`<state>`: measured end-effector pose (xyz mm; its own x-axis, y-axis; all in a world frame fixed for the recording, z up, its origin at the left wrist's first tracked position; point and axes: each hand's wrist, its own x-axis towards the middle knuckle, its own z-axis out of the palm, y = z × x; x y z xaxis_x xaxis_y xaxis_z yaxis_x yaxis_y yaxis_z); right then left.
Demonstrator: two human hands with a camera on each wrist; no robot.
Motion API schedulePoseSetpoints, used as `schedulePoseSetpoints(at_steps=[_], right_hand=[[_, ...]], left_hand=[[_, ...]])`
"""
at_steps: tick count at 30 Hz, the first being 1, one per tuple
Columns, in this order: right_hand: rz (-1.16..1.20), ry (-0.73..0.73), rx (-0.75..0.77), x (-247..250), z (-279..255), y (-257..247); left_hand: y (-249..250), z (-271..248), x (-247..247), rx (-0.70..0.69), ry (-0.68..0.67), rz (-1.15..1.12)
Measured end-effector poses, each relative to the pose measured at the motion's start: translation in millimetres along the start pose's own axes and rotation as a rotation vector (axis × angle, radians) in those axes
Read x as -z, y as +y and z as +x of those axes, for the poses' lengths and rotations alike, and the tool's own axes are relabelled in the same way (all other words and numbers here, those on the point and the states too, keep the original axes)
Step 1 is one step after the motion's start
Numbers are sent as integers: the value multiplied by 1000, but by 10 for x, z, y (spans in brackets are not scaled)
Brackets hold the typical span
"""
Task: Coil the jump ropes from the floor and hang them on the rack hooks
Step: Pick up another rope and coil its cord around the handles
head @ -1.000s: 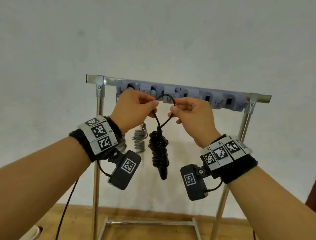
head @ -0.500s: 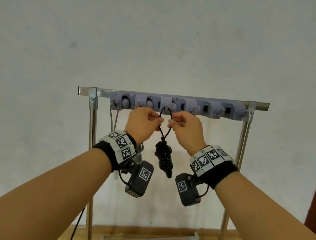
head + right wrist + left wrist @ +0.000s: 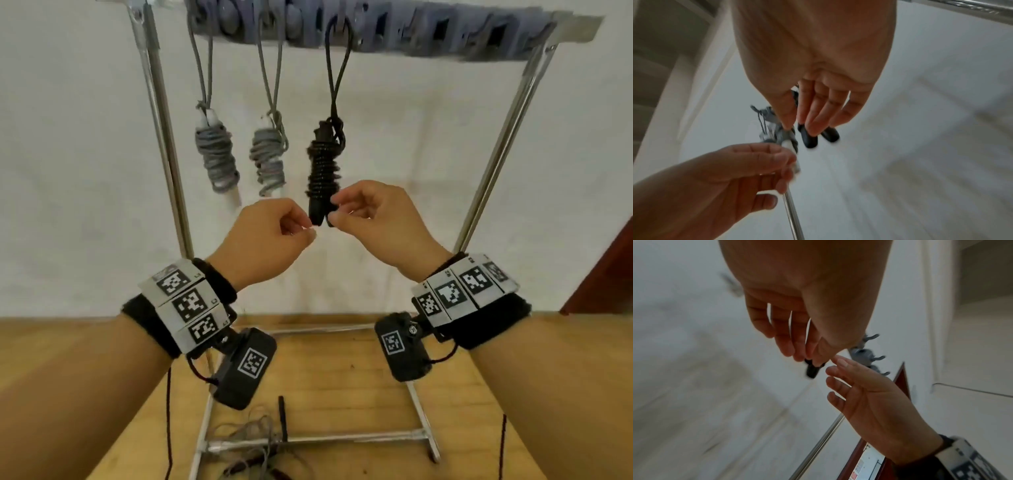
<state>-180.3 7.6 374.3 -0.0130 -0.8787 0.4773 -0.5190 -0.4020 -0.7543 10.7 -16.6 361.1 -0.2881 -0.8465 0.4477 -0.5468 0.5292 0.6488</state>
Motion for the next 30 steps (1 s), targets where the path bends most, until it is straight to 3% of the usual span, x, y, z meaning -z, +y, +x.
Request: schedulePoseSetpoints(at_steps=[5,13,18,24,27,30], right_hand=[[-164,-382,-212,-596,-789,776],[-295,-772,-407,-1577,-1873,2108],[-298,-863,-497,-2157,-2384,2977],[-318,-869,-499,-2836,-2607,3861],[-313,-854,-450,-3102,-2454,4133],[-453,-945,-308,-3288,-2316,4343]], left_hand=[[-881,-923,-598,223,-266,31],[-2203,-2141,-1473,469,-547,86],[-2931,-2569,-2026,579,-673,125],[-3657,-2649,-2657,610,-604,170],[-3946,-2552,-2888,546,-651,264],[-4128,-2385,-3023,450,-697,318]])
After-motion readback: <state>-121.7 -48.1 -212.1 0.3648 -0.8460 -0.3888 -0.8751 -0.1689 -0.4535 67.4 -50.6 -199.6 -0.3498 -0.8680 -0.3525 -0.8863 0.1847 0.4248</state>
